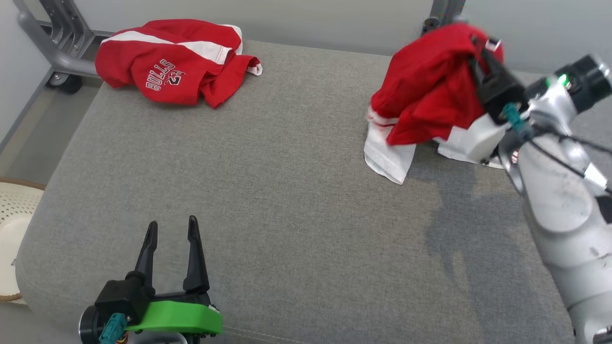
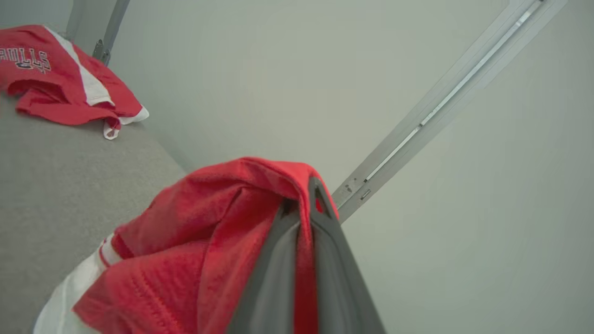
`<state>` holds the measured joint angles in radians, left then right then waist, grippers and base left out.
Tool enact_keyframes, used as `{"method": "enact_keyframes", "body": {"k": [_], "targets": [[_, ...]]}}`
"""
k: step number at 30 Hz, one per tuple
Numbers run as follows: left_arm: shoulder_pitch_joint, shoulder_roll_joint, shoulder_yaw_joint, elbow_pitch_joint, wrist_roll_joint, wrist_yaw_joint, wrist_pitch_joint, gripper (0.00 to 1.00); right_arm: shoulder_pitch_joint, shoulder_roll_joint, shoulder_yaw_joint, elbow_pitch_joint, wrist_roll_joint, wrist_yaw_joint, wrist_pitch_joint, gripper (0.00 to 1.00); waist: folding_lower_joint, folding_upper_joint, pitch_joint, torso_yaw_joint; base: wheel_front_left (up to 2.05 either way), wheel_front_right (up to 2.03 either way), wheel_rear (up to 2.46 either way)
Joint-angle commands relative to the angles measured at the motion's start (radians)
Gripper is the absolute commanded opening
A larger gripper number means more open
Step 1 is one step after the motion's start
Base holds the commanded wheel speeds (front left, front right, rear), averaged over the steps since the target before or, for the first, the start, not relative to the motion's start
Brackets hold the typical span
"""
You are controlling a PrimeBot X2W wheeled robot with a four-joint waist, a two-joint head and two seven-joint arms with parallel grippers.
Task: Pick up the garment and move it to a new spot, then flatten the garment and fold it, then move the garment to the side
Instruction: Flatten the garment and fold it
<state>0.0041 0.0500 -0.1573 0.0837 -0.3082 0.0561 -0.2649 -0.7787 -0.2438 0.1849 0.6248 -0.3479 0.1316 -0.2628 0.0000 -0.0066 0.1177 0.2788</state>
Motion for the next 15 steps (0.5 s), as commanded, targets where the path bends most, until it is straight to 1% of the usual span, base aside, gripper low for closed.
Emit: {"method": "enact_keyframes", "body": {"k": [1, 5, 8, 9, 12, 15], "targets": [[-0.001, 0.001, 0.001, -0.002, 0.003, 0.003, 0.000, 1.00, 0.046, -0.011, 0.023, 0.011, 0.023, -0.002, -0.002, 0.00, 0.0000, 0.0066, 0.005, -0.017, 0.00, 0.00, 0.00], [-0.005, 0.001, 0.004, -0.003, 0.005, 0.001, 0.000, 1.00, 0.167, -0.030, 0.082, 0.009, 0.090, -0.002, -0.002, 0.00, 0.0000, 0.0066, 0.015, -0.046, 0.00, 0.00, 0.00], [-0.010, 0.001, 0.004, 0.004, 0.010, -0.005, 0.000, 1.00, 0.246, -0.040, 0.073, -0.016, 0.136, -0.002, -0.002, 0.00, 0.0000, 0.0066, 0.019, -0.067, 0.00, 0.00, 0.00], [-0.010, 0.001, 0.004, 0.004, 0.010, -0.005, 0.000, 1.00, 0.246, -0.040, 0.073, -0.016, 0.136, -0.002, -0.002, 0.00, 0.0000, 0.0066, 0.019, -0.067, 0.00, 0.00, 0.00], [-0.012, 0.001, 0.002, 0.005, 0.013, -0.007, 0.000, 1.00, 0.313, -0.052, 0.027, -0.043, 0.159, -0.002, -0.002, 0.00, 0.0000, 0.0066, 0.018, -0.085, 0.00, 0.00, 0.00], [-0.011, 0.001, 0.000, 0.007, 0.017, -0.011, 0.000, 1.00, 0.359, -0.068, -0.039, -0.068, 0.157, -0.002, -0.002, 0.00, 0.0000, 0.0066, 0.014, -0.101, 0.00, 0.00, 0.00]]}}
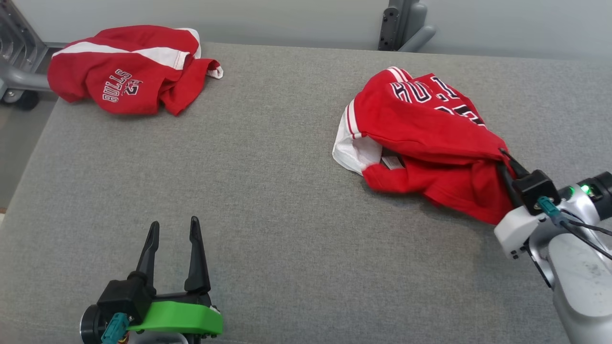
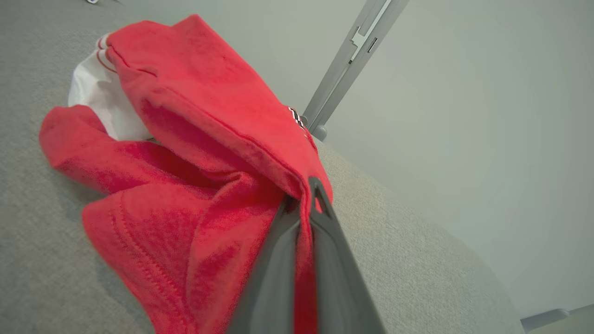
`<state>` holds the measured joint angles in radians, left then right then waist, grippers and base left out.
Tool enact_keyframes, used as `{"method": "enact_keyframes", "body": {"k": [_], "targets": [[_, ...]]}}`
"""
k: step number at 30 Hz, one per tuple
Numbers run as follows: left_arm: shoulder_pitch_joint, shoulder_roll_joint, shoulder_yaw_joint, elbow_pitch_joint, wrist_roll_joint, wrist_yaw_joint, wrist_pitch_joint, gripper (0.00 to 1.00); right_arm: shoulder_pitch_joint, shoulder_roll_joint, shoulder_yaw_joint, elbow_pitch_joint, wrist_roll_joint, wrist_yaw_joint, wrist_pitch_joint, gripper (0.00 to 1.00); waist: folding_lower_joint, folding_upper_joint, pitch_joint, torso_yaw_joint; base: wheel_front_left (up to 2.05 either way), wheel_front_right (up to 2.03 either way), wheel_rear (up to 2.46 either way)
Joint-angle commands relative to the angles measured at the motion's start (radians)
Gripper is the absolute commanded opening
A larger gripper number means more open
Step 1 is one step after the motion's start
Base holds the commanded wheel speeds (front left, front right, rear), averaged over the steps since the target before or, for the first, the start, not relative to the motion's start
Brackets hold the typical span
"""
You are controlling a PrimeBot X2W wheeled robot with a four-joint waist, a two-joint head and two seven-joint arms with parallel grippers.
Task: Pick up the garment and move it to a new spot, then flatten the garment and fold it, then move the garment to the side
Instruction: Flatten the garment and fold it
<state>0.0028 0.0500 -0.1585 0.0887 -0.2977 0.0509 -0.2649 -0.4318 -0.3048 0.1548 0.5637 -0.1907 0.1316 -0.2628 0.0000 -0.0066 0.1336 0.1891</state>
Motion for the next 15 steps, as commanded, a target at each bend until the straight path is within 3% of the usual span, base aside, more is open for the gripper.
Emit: {"method": "enact_keyframes", "body": {"k": [1, 6, 15], "targets": [[-0.009, 0.001, 0.002, 0.003, 0.009, -0.005, 0.000, 1.00, 0.026, -0.011, -0.030, -0.014, -0.004, -0.002, -0.003, 0.00, 0.0000, 0.0066, -0.004, -0.016, 0.00, 0.00, 0.00], [0.000, 0.001, -0.001, 0.006, 0.011, -0.007, 0.000, 1.00, 0.094, -0.022, -0.129, -0.019, -0.021, -0.002, -0.002, 0.00, 0.0000, 0.0066, -0.012, -0.032, 0.00, 0.00, 0.00], [0.014, 0.001, 0.004, 0.009, 0.018, -0.011, 0.000, 1.00, 0.145, 0.000, -0.255, 0.099, -0.043, -0.002, -0.002, 0.00, 0.0000, 0.0066, -0.023, -0.050, 0.00, 0.00, 0.00]]}}
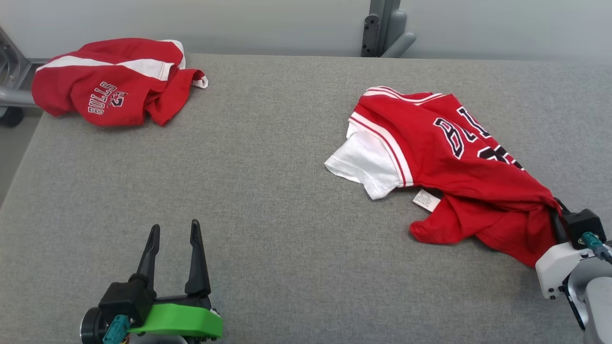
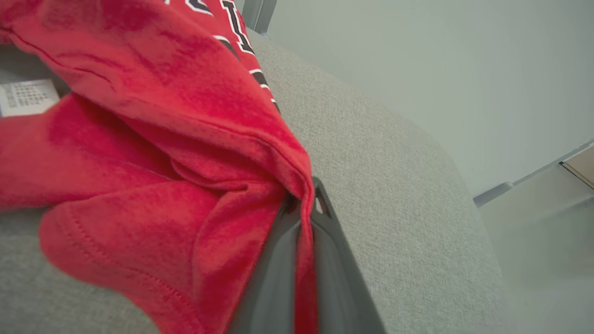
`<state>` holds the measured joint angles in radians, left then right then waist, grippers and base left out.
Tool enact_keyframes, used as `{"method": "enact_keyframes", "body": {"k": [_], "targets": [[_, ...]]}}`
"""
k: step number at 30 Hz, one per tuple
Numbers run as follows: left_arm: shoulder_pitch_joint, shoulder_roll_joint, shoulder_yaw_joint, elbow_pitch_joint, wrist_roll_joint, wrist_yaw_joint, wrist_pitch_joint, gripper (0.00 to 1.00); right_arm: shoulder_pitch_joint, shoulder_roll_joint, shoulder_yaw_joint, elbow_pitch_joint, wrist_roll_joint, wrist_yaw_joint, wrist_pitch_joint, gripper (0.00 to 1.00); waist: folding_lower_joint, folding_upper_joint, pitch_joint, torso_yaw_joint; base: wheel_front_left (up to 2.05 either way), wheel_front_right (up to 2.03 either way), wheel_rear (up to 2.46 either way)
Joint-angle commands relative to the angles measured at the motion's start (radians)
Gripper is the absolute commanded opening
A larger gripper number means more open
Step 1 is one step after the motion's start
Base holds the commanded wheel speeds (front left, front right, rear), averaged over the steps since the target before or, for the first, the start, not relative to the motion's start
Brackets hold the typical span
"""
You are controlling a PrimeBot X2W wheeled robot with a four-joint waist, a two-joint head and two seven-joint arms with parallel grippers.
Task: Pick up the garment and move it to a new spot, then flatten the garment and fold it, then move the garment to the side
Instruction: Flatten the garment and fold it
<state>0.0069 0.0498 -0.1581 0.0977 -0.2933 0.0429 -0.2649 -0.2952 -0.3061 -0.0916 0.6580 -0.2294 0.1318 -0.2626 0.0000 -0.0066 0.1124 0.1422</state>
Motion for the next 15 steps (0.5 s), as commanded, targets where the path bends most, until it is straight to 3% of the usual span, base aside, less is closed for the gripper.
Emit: {"method": "enact_keyframes", "body": {"k": [1, 2, 4, 5, 15], "targets": [[0.012, 0.001, 0.003, 0.001, 0.013, -0.004, 0.000, 1.00, 0.008, 0.008, -0.018, 0.010, -0.005, -0.002, -0.003, 0.16, 0.0000, 0.0066, -0.003, -0.005, 0.00, 0.00, 0.00], [0.013, 0.001, 0.003, 0.001, 0.013, -0.004, 0.000, 1.00, 0.008, 0.014, -0.027, 0.011, -0.001, -0.002, -0.003, 0.32, 0.0000, 0.0066, -0.005, -0.007, 0.00, 0.00, 0.00], [0.015, 0.001, 0.002, 0.003, 0.014, -0.003, 0.000, 1.00, 0.010, 0.018, -0.038, 0.004, 0.001, -0.002, -0.003, 0.54, 0.0000, 0.0066, -0.007, -0.011, 0.00, 0.00, 0.00], [0.015, 0.001, 0.002, 0.003, 0.014, -0.003, 0.000, 1.00, 0.012, 0.019, -0.044, -0.003, 0.003, -0.002, -0.003, 1.00, 0.0000, 0.0066, -0.008, -0.013, 0.00, 0.00, 0.00], [0.000, 0.001, -0.019, 0.019, 0.013, -0.008, 0.000, 1.00, 0.057, 0.046, -0.090, -0.113, 0.020, -0.002, -0.003, 1.00, 0.0000, 0.0066, -0.012, -0.046, 0.00, 0.00, 0.00]]}}
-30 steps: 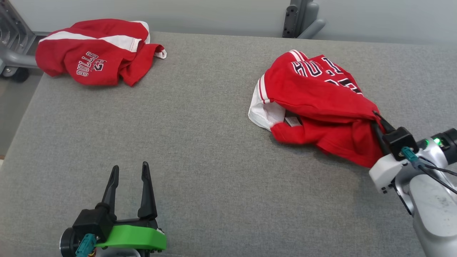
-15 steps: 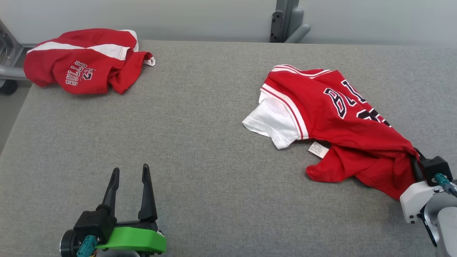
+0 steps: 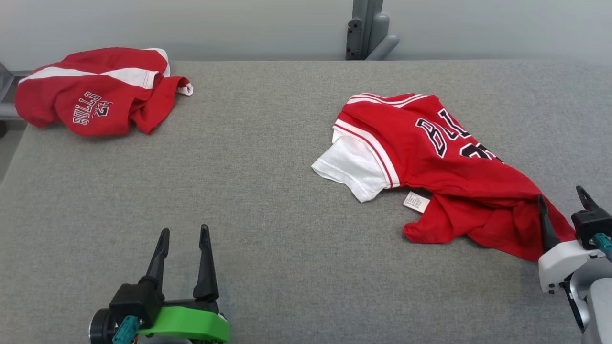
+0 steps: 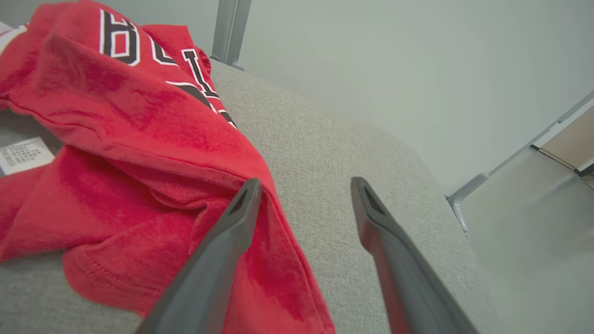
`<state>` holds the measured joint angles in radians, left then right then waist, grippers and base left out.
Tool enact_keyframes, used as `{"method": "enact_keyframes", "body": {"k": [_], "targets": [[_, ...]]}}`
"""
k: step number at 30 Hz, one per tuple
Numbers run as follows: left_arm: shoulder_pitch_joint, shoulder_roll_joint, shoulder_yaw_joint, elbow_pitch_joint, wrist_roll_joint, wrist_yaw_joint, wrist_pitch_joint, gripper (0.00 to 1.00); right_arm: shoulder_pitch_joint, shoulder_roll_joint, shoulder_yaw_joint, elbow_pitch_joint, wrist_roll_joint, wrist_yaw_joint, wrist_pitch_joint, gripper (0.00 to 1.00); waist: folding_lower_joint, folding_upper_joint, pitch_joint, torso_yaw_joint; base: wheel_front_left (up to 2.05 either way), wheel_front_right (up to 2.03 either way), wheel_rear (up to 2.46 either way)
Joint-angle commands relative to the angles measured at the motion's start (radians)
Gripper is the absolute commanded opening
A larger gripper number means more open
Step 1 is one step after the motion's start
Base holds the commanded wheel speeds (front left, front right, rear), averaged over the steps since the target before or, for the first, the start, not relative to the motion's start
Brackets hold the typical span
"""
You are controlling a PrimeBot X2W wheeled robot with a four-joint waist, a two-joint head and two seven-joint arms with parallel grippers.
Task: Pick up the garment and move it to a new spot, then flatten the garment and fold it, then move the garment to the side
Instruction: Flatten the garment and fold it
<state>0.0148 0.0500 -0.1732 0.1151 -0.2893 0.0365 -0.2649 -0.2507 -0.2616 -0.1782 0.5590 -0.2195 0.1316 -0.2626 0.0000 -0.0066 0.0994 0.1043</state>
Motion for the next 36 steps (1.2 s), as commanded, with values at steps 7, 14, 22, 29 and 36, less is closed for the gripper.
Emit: {"method": "enact_keyframes", "body": {"k": [7, 14, 22, 29, 36], "targets": [[-0.081, 0.001, -0.056, 0.064, 0.033, -0.027, 0.000, 1.00, 0.038, 0.068, -0.010, -0.216, 0.061, -0.002, -0.003, 1.00, 0.0000, 0.0066, 0.022, -0.056, 0.00, 0.00, 0.00], [-0.194, 0.001, -0.094, 0.161, 0.026, -0.044, 0.000, 1.00, 0.043, 0.142, 0.025, -0.328, 0.101, -0.002, -0.003, 1.00, 0.0000, 0.0066, 0.051, -0.106, 0.00, 0.00, 0.00], [-0.397, 0.002, -0.150, 0.425, 0.072, -0.094, 0.000, 1.00, 0.034, 0.204, 0.056, -0.402, 0.159, -0.002, -0.003, 1.00, 0.0000, 0.0066, 0.106, -0.187, 0.00, 0.00, 0.00], [-0.604, 0.002, -0.174, 0.695, 0.030, -0.136, 0.002, 1.00, 0.020, 0.211, 0.060, -0.434, 0.219, -0.002, -0.003, 1.00, 0.0000, 0.0066, 0.179, -0.282, 0.00, 0.00, 0.00], [-0.709, 0.008, -0.155, 0.829, -0.027, -0.159, 0.001, 1.00, 0.016, 0.211, 0.054, -0.444, 0.240, -0.002, -0.003, 1.00, 0.0000, 0.0066, 0.221, -0.339, 0.00, 0.00, 0.00]]}}
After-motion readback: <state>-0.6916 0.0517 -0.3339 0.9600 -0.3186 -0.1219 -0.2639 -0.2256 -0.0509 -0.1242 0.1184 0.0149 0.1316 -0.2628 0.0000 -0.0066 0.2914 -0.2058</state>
